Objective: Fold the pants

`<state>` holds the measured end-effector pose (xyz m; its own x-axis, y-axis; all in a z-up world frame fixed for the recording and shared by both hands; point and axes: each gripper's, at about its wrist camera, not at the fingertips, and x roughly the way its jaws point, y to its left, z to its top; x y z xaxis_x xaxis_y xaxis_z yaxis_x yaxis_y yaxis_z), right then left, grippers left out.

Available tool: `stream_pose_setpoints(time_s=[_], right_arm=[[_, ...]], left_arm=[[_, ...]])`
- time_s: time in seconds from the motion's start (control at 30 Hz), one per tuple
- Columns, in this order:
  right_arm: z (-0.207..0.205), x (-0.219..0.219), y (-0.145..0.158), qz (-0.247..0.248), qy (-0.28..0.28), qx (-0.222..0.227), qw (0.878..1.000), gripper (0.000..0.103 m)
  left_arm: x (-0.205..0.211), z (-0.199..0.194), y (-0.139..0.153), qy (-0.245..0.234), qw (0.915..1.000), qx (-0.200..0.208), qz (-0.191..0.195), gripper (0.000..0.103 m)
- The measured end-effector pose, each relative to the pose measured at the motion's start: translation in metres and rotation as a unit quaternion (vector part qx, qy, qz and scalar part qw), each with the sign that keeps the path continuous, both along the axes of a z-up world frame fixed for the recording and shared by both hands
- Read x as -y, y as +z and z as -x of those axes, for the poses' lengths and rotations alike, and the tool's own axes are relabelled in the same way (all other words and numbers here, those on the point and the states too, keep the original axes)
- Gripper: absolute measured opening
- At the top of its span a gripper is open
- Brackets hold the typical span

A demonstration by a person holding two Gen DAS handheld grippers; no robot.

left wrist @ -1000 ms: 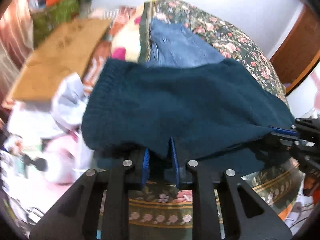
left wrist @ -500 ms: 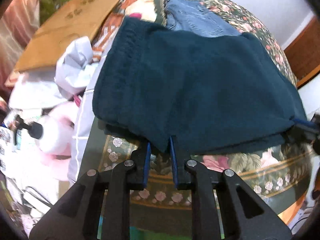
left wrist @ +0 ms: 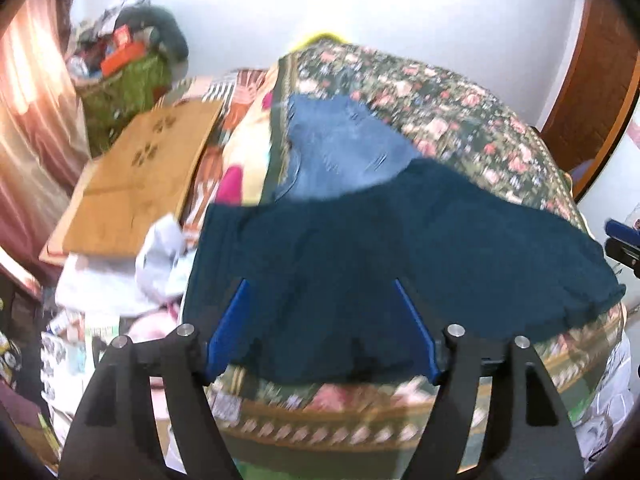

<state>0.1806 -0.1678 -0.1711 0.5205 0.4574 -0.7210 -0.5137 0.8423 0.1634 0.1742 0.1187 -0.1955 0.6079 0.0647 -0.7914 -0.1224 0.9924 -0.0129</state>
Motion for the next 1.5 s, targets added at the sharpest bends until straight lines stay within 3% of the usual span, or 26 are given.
stream_pose_setpoints(time_s=[0.27,0.47,0.63,0.8,0.97,1.1,1.13,1.17,1.2,1.27,1.4,1.5], right_arm=[[-0.016,0.156,-0.003,0.014,-0.151,0.012,0.988,0.054],[-0.022,0.275,-0.026,0.051,-0.271,-0.005,0.961,0.054],[-0.030,0.356,-0.058,0.041,-0.350,-0.040,0.935,0.054],[-0.058,0.388,-0.107,0.051,-0.355,-0.101,0.928,0.054],[-0.078,0.406,-0.151,-0.013,-0.346,-0.164,0.924,0.054],[-0.084,0.402,-0.170,-0.048,-0.326,-0.187,0.926,0.052],[-0.082,0.407,-0.171,-0.054,-0.326,-0.185,0.926,0.048],[-0.081,0.407,-0.170,-0.067,-0.320,-0.182,0.927,0.034],[-0.079,0.407,-0.169,-0.065,-0.322,-0.178,0.928,0.027],[-0.077,0.406,-0.168,-0.062,-0.321,-0.171,0.930,0.022],[-0.070,0.392,-0.145,-0.006,-0.335,-0.091,0.938,0.013],[-0.071,0.394,-0.124,0.017,-0.353,-0.043,0.934,0.013]], left_arm=[[0.063,-0.060,0.012,0.001,1.0000,-0.002,-0.004,0.073],[0.118,-0.096,-0.007,-0.022,0.9989,-0.038,-0.018,0.073],[0.156,-0.117,-0.031,-0.047,0.9956,-0.073,-0.035,0.073],[0.178,-0.121,-0.044,-0.067,0.9923,-0.089,-0.054,0.073],[0.188,-0.118,-0.055,-0.079,0.9877,-0.108,-0.081,0.073],[0.190,-0.117,-0.059,-0.076,0.9873,-0.115,-0.078,0.073],[0.190,-0.117,-0.060,-0.075,0.9875,-0.116,-0.076,0.073],[0.191,-0.117,-0.061,-0.075,0.9875,-0.117,-0.075,0.073],[0.192,-0.117,-0.062,-0.074,0.9875,-0.118,-0.075,0.073],[0.196,-0.117,-0.063,-0.075,0.9872,-0.118,-0.077,0.073],[0.204,-0.118,-0.060,-0.080,0.9870,-0.112,-0.084,0.073],[0.207,-0.118,-0.054,-0.082,0.9867,-0.103,-0.095,0.073]])
